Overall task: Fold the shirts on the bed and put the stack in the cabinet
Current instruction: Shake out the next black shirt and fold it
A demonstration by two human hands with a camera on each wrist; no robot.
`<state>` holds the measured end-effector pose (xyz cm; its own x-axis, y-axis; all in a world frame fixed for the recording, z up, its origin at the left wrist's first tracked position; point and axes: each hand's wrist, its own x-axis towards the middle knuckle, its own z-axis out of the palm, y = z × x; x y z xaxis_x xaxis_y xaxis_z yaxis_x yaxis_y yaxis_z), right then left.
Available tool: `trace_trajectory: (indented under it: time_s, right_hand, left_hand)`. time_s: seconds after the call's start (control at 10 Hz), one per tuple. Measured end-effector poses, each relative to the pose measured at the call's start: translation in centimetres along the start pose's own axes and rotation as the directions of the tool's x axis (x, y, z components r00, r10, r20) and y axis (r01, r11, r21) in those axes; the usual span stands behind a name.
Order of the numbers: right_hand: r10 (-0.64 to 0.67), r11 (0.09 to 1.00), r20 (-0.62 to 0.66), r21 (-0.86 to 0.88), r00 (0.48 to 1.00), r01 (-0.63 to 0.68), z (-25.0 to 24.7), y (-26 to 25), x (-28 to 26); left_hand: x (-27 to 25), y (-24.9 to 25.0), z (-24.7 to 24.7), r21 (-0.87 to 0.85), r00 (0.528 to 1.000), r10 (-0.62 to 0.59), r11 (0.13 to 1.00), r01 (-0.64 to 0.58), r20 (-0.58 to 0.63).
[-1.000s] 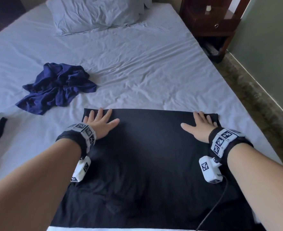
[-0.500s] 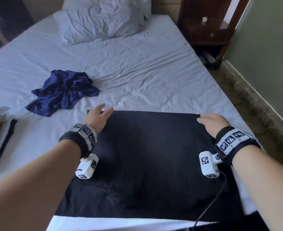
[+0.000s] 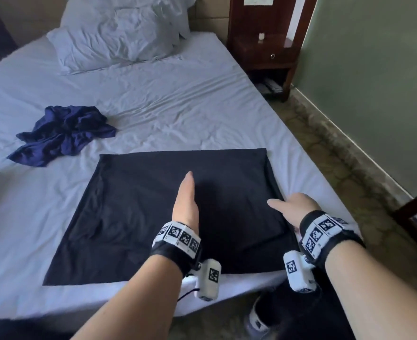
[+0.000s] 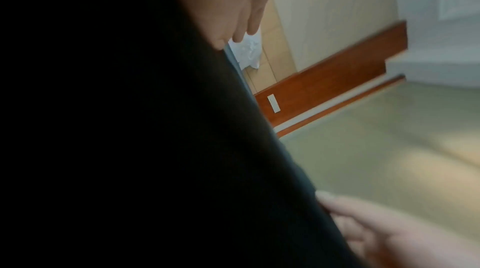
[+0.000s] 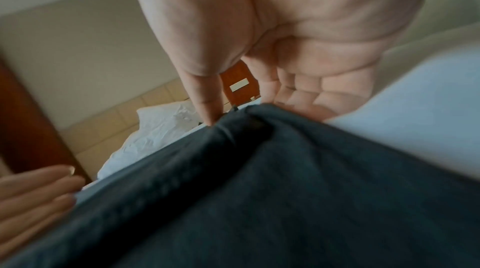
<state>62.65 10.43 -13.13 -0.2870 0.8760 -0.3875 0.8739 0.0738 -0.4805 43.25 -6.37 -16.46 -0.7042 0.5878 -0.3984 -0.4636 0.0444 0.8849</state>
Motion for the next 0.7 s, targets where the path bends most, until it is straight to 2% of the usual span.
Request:
trace_trajectory:
  time_s: [0.1, 0.2, 0.3, 0.4, 0.5, 0.6, 0.7]
  right_hand:
    - [-0.024, 0.998, 0.002, -0.050, 1.000, 0.024, 0.3, 0.5, 0.3]
    - [-0.014, 1.000, 0.001, -0.027, 1.000, 0.014, 0.3, 0.5, 0.7]
    - [-0.020, 0.999, -0.009, -0.034, 1.000, 0.020, 0.3, 0.6, 0.8]
    - [-0.047, 0.999, -0.016, -0.025, 0.999, 0.046, 0.1, 0.9, 0.9]
    - [-0.069, 0.996, 0.025, -0.050, 0.997, 0.070, 0.0, 1.0, 0.3]
    - [-0.093, 0.993, 0.129, 0.085, 0.987, 0.082, 0.0, 1.3, -1.0]
    - [-0.232, 0.944, 0.182, 0.278, 0.955, 0.177, 0.2, 1.5, -2.0]
  left_hand:
    - [0.5, -0.8, 0.2, 0.014, 1.000, -0.007, 1.000, 0.007, 0.020]
    - [0.9, -1.1, -0.5, 0.130, 0.998, 0.053, 0.990, -0.051, -0.016]
    - [0.5, -1.1, -0.1, -0.018, 1.000, 0.004, 1.000, -0.003, 0.024]
    - [0.5, -1.5, 0.4, -0.071, 0.999, 0.008, 0.997, -0.006, 0.036]
    - [0.9, -1.8, 0.2, -0.027, 1.000, 0.011, 1.000, -0.012, -0.009]
    - [0.6, -1.5, 0.2, 0.058, 1.000, 0.007, 0.998, -0.006, -0.019]
    - [0.3, -0.9, 0.2, 0.127, 1.000, 0.021, 0.992, -0.021, -0.002]
